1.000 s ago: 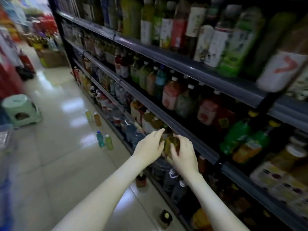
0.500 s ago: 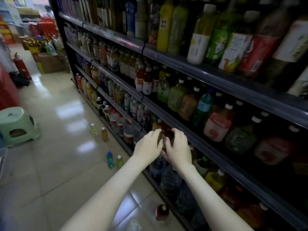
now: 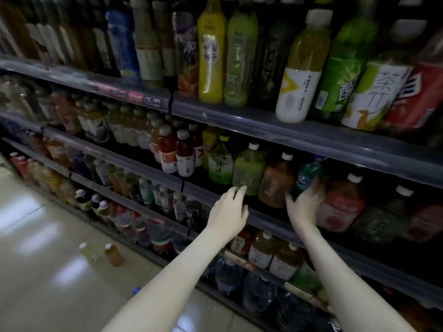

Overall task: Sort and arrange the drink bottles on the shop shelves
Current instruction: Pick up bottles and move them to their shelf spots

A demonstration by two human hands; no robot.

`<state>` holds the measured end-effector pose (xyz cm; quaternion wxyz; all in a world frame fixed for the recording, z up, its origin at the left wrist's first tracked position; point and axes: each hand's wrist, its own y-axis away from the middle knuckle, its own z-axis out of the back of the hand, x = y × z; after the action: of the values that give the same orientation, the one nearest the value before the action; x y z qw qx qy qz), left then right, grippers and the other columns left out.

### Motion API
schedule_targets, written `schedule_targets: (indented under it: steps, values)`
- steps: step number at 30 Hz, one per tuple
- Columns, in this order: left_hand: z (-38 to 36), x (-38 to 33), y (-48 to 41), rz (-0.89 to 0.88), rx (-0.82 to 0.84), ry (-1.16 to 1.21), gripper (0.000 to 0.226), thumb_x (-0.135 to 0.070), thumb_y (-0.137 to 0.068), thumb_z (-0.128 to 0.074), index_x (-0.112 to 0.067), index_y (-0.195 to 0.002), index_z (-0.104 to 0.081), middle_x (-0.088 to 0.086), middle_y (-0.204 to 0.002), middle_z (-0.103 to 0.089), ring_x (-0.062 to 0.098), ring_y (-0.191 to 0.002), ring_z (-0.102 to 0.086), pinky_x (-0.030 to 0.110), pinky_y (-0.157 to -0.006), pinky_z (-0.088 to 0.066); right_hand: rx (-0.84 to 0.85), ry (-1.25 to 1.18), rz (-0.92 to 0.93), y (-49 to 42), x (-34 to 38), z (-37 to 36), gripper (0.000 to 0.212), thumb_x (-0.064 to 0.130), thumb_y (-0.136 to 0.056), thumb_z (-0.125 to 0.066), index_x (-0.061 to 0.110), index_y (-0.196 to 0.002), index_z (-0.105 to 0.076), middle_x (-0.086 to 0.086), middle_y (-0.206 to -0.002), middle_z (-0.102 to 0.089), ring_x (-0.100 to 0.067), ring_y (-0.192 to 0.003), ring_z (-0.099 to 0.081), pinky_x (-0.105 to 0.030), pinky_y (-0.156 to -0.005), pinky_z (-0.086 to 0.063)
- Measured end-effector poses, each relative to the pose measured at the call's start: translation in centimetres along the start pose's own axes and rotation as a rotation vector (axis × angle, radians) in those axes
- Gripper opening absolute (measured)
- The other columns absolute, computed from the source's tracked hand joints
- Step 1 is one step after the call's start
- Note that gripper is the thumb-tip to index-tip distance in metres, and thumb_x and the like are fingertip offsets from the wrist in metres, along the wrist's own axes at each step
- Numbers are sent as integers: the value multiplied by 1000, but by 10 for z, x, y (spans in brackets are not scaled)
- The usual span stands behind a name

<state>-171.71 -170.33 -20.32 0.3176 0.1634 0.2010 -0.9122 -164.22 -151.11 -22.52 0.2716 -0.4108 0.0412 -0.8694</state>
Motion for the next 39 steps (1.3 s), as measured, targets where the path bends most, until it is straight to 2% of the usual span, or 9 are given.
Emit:
schedule_targets:
  steps: [7, 10, 14, 21, 25, 29, 34, 36, 39]
  values:
    - [1, 16, -46, -216, 119, -6, 54, -30, -102, -40, -17, -151, -22, 7, -154, -27, 26, -136, -34, 35, -102, -42, -113, 104, -205, -36, 9, -4, 91, 38, -92, -61, 0, -151, -4, -25, -156, -11, -38, -143, -13, -40, -116, -13]
    - [-2, 21, -58, -270, 166, 27, 53, -31, -102, -39, -18, -151, -22, 6, -154, -26, 26, -137, -33, 36, -101, -42, -162, 153, -265, -35, 11, -3, 85, 36, -89, -65, -1, -148, -16, -28, -150, -21, -43, -137, -24, -46, -112, -27]
    - [-9, 19, -64, -342, 221, 62, 53, -31, -102, -40, -18, -151, -23, 6, -154, -26, 26, -136, -34, 35, -96, -46, -274, 8, -227, -12, 15, -7, 73, 14, -80, -71, 3, -140, -31, -22, -133, -40, -39, -121, -43, -42, -100, -42]
    - [-27, -3, -103, -375, 323, 6, 51, -25, -98, -45, -16, -146, -29, 13, -140, -42, 32, -118, -48, 40, -88, -49, -168, -302, -328, -19, 19, -3, 99, 25, -83, -73, 21, -152, -2, -9, -147, -38, -26, -129, -45, -25, -97, -35]
    - [-32, -14, -110, -415, 309, 1, 55, -23, -96, -46, -19, -148, -28, 12, -140, -45, 32, -117, -50, 39, -88, -49, -108, -132, -338, -30, 9, -1, 80, 34, -86, -68, 14, -147, -21, -12, -138, -48, -31, -118, -53, -29, -92, -43]
    - [-38, -24, -111, -450, 358, 66, 67, -22, -96, -47, -20, -154, -13, 7, -155, -28, 30, -131, -41, 37, -99, -45, -80, -4, -331, -34, 6, -3, 75, 46, -82, -68, 15, -140, -32, -12, -135, -43, -31, -121, -46, -39, -101, -40]
    - [-43, -27, -117, -451, 319, 66, 71, -21, -95, -48, -19, -154, -10, 7, -160, -15, 30, -142, -25, 40, -109, -36, -107, -50, -326, -31, 5, -6, 85, 39, -86, -67, 13, -149, -17, -12, -147, -33, -29, -132, -38, -39, -109, -34]
    - [-47, -27, -118, -445, 279, 49, 71, -22, -95, -50, -21, -154, -10, 7, -161, -9, 30, -145, -14, 41, -114, -30, -106, -93, -318, -27, 2, -5, 81, 40, -87, -65, 17, -148, -18, -9, -141, -41, -27, -124, -47, -41, -102, -41]
    - [-54, -24, -120, -411, 268, 32, 75, -21, -93, -52, -27, -153, -7, 4, -161, 2, 29, -148, 2, 43, -116, -26, -56, -102, -346, -28, 0, 0, 67, 37, -89, -62, 16, -142, -26, -6, -124, -53, -26, -108, -57, -33, -85, -45]
